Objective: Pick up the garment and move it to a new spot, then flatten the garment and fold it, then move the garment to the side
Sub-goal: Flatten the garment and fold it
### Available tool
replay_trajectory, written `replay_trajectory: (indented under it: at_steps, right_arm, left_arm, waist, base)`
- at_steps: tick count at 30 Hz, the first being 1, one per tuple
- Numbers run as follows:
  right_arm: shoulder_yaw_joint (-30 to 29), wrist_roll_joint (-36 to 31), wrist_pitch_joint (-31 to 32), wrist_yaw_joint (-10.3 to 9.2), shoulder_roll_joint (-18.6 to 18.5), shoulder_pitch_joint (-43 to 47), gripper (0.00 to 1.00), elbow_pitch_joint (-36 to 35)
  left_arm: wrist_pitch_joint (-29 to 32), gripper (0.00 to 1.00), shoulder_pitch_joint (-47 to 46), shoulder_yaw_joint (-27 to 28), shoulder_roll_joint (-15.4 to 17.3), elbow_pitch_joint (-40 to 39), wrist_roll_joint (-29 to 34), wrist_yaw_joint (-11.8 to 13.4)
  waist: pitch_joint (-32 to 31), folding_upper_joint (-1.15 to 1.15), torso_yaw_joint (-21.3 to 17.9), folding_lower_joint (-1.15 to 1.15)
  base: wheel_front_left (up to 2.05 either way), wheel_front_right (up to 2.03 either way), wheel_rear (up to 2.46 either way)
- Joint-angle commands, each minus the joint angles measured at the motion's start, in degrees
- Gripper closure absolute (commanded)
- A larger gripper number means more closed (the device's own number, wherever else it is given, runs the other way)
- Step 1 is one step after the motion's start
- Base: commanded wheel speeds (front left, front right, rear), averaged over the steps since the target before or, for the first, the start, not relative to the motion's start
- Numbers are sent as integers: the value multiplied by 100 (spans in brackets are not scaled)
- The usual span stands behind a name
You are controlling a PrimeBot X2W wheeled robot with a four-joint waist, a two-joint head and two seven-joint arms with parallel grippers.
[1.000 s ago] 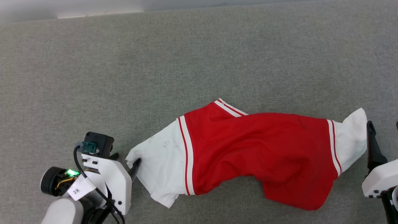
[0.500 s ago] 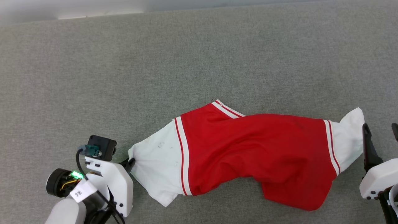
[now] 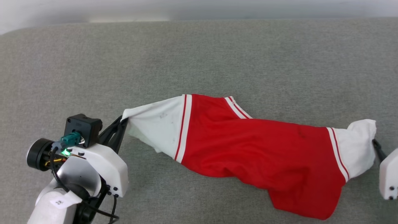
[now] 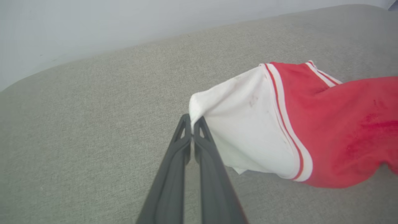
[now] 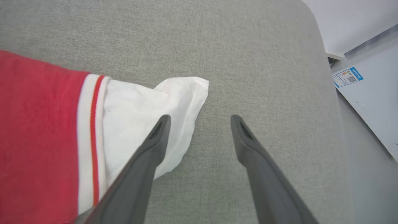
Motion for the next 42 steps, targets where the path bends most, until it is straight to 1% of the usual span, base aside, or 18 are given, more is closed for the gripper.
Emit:
replay_trajectory:
  at_steps: [1,6,9,12,18,24,29,30,31,36,42]
  right_arm:
    - [77,134,308,-4,-243,-224,0,8]
    - [108,631,1331,-4,-676,-794,0,294]
    - [92,822,1779,-4,-840,-1104,0,564]
    - [198,862,2108,-4,-1054,-1295,0,831]
    - [429,860,2296,-3,-1242,-1408,0,1317]
    - [940,1069,2343,8,-1192,-1166,0,1742]
    - [1260,1423,2320,34,-1099,-930,0,2101]
    - [1257,1522,2319,35,-1050,-902,71,2173]
    - [1243,1605,2278,35,-1029,-884,100,2230]
    - [1176,1580,1794,16,-1327,-989,100,2303]
    - [946,1571,1200,-4,-1452,-1456,100,2091]
  left_arm:
    - [14,100,-22,-51,43,-200,19,-41]
    - [172,100,69,-189,74,-691,-29,-90]
    - [226,100,74,-276,55,-880,-26,-103]
    - [246,100,19,-375,15,-1007,-20,-116]
    - [220,100,-94,-544,-45,-1081,-70,-186]
    - [163,100,-165,-573,-59,-1031,-126,-198]
    - [99,100,-214,-584,-77,-961,-176,-212]
    - [93,100,-216,-591,-83,-941,-197,-212]
    - [88,100,-212,-600,-82,-911,-203,-222]
    - [52,100,-99,-571,-22,-761,-237,-216]
    - [-69,100,8,-380,61,-660,-299,-143]
  waist:
    - [88,0,99,0]
    - [258,0,301,0]
    - [348,0,422,0]
    - [432,0,538,0]
    - [576,0,727,0]
    - [663,0,863,0]
    - [676,0,934,0]
    - [666,0,945,0]
    - [643,0,956,0]
    - [395,0,892,0]
    - [-46,0,713,0]
  base:
    - [0,0,0]
    - [0,0,0]
    - [0,0,0]
    - [0,0,0]
    - [0,0,0]
    - [0,0,0]
    - [0,0,0]
    - [0,0,0]
    - [0,0,0]
    - [0,0,0]
    - [0,0,0]
